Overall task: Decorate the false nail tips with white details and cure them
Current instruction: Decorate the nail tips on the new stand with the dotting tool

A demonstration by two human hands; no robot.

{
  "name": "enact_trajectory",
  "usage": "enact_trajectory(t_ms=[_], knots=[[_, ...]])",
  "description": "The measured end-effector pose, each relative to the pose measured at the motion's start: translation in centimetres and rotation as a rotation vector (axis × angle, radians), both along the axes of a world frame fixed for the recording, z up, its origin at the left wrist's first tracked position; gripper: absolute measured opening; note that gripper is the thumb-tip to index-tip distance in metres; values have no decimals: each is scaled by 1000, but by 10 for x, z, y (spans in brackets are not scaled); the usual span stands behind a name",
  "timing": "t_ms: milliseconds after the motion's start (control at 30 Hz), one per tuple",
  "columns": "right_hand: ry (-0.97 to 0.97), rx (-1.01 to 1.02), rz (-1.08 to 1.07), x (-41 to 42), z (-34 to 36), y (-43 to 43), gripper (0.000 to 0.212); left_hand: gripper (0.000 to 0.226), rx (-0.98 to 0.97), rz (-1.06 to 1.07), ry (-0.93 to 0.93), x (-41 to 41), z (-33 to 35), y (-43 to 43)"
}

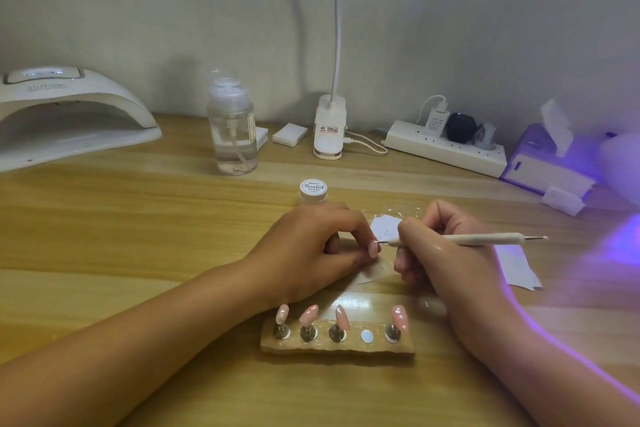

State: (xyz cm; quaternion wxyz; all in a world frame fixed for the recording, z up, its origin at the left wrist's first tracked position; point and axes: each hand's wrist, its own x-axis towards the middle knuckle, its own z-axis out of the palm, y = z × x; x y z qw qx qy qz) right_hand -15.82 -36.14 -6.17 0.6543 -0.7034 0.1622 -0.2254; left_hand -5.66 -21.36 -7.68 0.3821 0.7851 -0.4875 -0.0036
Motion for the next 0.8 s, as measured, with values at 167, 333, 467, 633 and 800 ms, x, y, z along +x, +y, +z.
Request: enact_trajectory(t_ms=[167,333,467,633,800], knots=[[8,-11,-3,0,1,1,26,8,-1,-5,0,0,0,0],[12,-8,3,0,2,1,26,10,-8,-1,4,0,-1,0],[20,-19,6,0,1,1,31,9,-5,0,-11,1,0,0],[-13,21,8,1,1,1,39,14,-4,-1,-16,1,0,0],[10,-16,15,1,1,0,36,10,0,2,-8,1,0,0]])
